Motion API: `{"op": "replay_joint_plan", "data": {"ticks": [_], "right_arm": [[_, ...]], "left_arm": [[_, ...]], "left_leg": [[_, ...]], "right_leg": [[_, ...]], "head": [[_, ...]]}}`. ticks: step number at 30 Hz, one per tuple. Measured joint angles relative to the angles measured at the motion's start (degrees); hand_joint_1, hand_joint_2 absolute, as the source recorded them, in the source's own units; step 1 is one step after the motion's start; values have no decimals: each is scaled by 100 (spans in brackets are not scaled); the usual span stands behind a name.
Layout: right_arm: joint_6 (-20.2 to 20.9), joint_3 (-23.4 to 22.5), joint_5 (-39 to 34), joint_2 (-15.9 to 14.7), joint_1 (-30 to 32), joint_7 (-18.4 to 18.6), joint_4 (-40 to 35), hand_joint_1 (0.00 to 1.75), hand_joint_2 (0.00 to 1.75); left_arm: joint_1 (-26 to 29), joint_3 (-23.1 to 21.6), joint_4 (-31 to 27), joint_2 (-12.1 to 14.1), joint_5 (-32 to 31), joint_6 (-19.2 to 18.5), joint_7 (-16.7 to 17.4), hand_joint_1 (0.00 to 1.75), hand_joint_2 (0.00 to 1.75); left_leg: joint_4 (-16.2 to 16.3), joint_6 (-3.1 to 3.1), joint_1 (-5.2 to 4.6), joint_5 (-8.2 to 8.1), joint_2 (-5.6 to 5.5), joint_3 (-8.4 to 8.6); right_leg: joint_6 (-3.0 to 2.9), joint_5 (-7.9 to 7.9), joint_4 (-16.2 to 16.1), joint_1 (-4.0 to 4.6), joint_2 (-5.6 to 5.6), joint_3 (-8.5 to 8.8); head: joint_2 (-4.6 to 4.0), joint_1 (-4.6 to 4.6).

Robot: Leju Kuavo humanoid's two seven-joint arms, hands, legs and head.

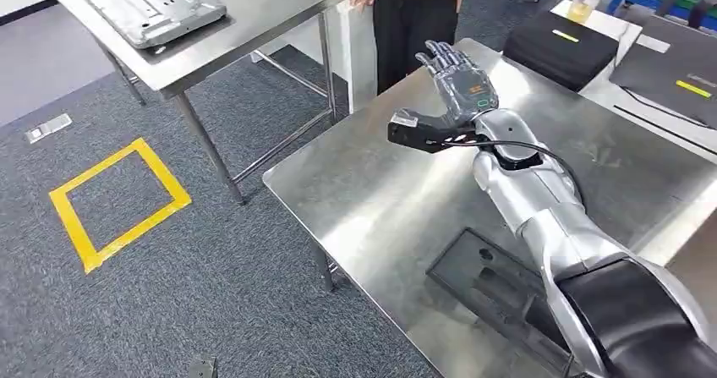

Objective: Take the parts from the cabinet and place them on the table.

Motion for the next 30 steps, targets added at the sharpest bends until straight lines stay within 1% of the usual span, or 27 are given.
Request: {"op": "replay_joint_plan", "data": {"ticks": [1,2,3,4,5,7,8,9,10,12,13,14,15,16,17,18,19,20,22,23,24,25,26,27,28,29,30], "right_arm": [[0,0,2,13,-3,0,-4,0,0],[2,0,2,17,-16,0,-7,0,0],[2,0,9,22,-32,0,-9,0,0],[4,0,11,18,-56,0,-13,0,0],[11,0,13,4,-61,0,-17,0,0],[13,0,39,39,-56,0,-20,0,0],[13,0,48,57,-57,0,-33,0,0],[13,-2,50,37,-58,0,-31,0,0],[13,-2,52,39,-61,0,-31,0,0],[15,-2,50,-2,-14,2,-24,0,0],[15,-2,52,-22,15,4,-22,0,0],[15,-2,52,-22,35,4,-22,0,0],[15,-2,52,-22,38,4,-22,0,0],[15,-2,52,-22,35,7,-22,0,0],[13,-4,52,-22,31,7,-22,0,0],[13,-4,52,-28,30,7,-20,0,0],[13,-4,55,-24,20,2,-22,0,0],[15,-4,63,-24,37,2,-20,0,0],[15,-4,63,11,22,0,-22,0,0],[15,-4,63,37,2,-2,-24,0,0],[15,-4,63,48,-12,0,-31,0,0],[15,-7,66,59,-32,-4,-37,0,0],[17,-4,74,57,-38,-9,-37,0,0],[20,-4,74,52,-36,-9,-35,0,0],[31,-4,77,52,-30,-9,-35,0,0],[33,-4,79,57,-23,-15,-35,0,0],[33,-2,79,61,-22,-26,-35,0,0]], "left_arm": [[-2,0,0,0,0,0,0,0,0],[-3,0,-2,2,0,4,0,0,0],[-9,0,-2,4,2,9,0,0,0],[-23,0,-2,4,2,9,0,0,0],[-28,0,-4,2,4,11,0,0,0],[-11,2,-4,6,11,15,0,0,0],[-2,2,-2,11,13,28,0,0,0],[3,4,-4,-2,13,28,-4,0,0],[-19,4,-4,-2,13,28,-4,0,0],[-33,4,-4,-17,11,24,-4,0,0],[-25,4,-4,-20,13,26,-4,0,0],[-9,4,-4,-28,9,24,-4,0,0],[-6,4,-4,-31,9,26,-4,0,0],[-7,4,-4,-31,9,24,-4,0,0],[-7,4,-4,-33,7,24,-4,0,0],[-5,4,-4,-28,7,26,-4,0,0],[-15,4,-2,-28,7,24,0,0,0],[-12,4,-4,-33,7,26,-2,0,0],[29,4,-2,-29,4,24,0,0,0],[45,2,-2,-13,4,24,0,0,0],[61,2,-2,-20,0,24,-2,0,0],[52,4,-2,-26,2,24,-2,0,0],[37,2,-2,-24,0,15,-2,0,0],[28,2,-2,-24,-2,11,-2,0,0],[30,2,-2,-26,-2,11,-2,0,0],[37,2,-2,-28,-2,11,0,0,0],[39,2,-2,-31,-2,11,0,0,0]], "left_leg": [[-480,31,-3,244,30,260],[-1039,85,-32,467,166,583],[-1441,157,-103,473,535,806],[-1471,179,-151,445,563,860],[-1479,202,-161,440,440,847],[-1502,218,-168,451,310,848],[-1604,285,-97,523,240,923],[-1643,293,-110,538,184,943],[-1642,339,-102,560,120,949],[-1643,346,-91,555,-63,949],[-1642,347,-87,553,-164,950],[-1639,344,-81,551,-262,951],[-1631,330,-73,542,-350,956],[-1620,319,-56,535,-430,964],[-1584,274,-37,504,-522,973],[-1543,221,-31,469,-587,941],[-1418,171,-70,420,-643,886],[-1451,165,-38,426,-704,871],[-1474,116,2,445,-792,852],[-1454,93,6,420,-795,835],[-1350,59,-28,358,-461,804],[-1087,24,-36,208,-213,687],[-648,2,-16,-9,-84,466],[-139,-7,-1,-219,-29,198],[272,-10,4,-340,-20,-40],[415,-5,5,-316,-20,-150],[271,11,3,-171,-20,-110]], "right_leg": [[8,-9,0,8,-53,17],[21,-29,-1,18,-103,40],[29,-45,-3,33,-150,64],[73,-68,-8,99,-195,58],[92,-79,-13,84,-261,75],[127,-97,-46,89,-392,108],[173,-148,-2,102,-342,98],[170,-228,141,74,-42,36],[129,-397,496,55,141,-108],[85,-745,1431,37,249,-581],[106,-836,1804,31,267,-799],[160,-795,1865,20,271,-889],[227,-649,1638,2,273,-827],[299,-444,1236,-17,279,-670],[393,-158,618,-57,357,-403],[461,16,198,-127,611,-234],[410,11,85,-122,675,-143],[336,4,104,-106,599,-157],[250,4,109,-44,508,-157],[190,18,82,-101,447,-132],[154,15,76,-93,416,-106],[119,-2,76,-82,379,-88],[95,-18,77,-59,326,-68],[76,-35,77,-40,256,-52],[52,-52,78,-26,193,-41],[39,-64,78,-16,132,-26],[23,-78,78,-6,78,-10]], "head": [[0,-2],[0,2],[0,2],[0,9],[0,7],[0,20],[0,15],[0,37],[0,17],[0,61],[0,77],[0,74],[0,70],[0,77],[0,74],[0,98],[0,103],[0,90],[0,92],[0,94],[0,87],[0,15],[0,18],[0,17],[0,15],[0,15],[0,15]]}}
